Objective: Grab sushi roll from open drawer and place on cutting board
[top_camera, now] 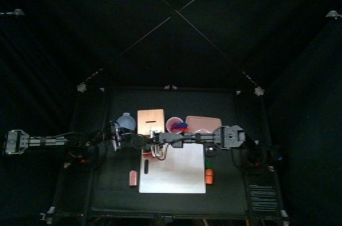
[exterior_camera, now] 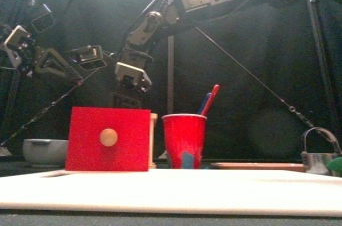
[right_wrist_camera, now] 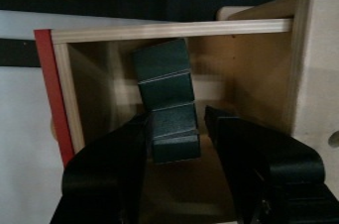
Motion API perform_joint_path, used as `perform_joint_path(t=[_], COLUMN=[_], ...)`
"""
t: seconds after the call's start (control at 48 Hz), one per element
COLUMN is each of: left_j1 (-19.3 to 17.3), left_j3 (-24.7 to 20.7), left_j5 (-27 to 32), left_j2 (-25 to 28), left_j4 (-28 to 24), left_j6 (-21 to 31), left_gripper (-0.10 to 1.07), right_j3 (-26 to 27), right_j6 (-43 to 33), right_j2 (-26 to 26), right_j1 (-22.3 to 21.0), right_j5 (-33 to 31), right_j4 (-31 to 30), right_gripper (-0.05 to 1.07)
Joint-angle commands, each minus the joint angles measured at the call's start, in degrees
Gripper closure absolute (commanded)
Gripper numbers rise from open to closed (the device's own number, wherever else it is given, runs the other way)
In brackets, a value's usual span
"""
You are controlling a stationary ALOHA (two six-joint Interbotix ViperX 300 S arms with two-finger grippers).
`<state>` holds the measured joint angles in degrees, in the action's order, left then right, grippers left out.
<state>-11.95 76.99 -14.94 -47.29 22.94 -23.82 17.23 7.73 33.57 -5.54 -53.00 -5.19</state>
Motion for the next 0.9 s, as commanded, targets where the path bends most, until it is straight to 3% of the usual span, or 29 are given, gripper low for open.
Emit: perform_joint_path(t=[0.0, 0.875], left_j1=[-0.18, -0.18], left_j3=[-0.79, -1.05], left_j5=[-0.18, -0.26], left_j2=[0.09, 0.09], left_j4=[0.0, 0.0], left_j6=[0.0, -0.09], left_gripper=[0.37, 0.37], right_j3=[0.18, 0.26], right_j6=[0.18, -0.26], right_j2=[-0.09, -0.53], right_j1=[-0.18, 1.41], right_j5=[0.0, -1.49], right_j4=[-0.18, -0.09], right_gripper=[0.2, 0.2])
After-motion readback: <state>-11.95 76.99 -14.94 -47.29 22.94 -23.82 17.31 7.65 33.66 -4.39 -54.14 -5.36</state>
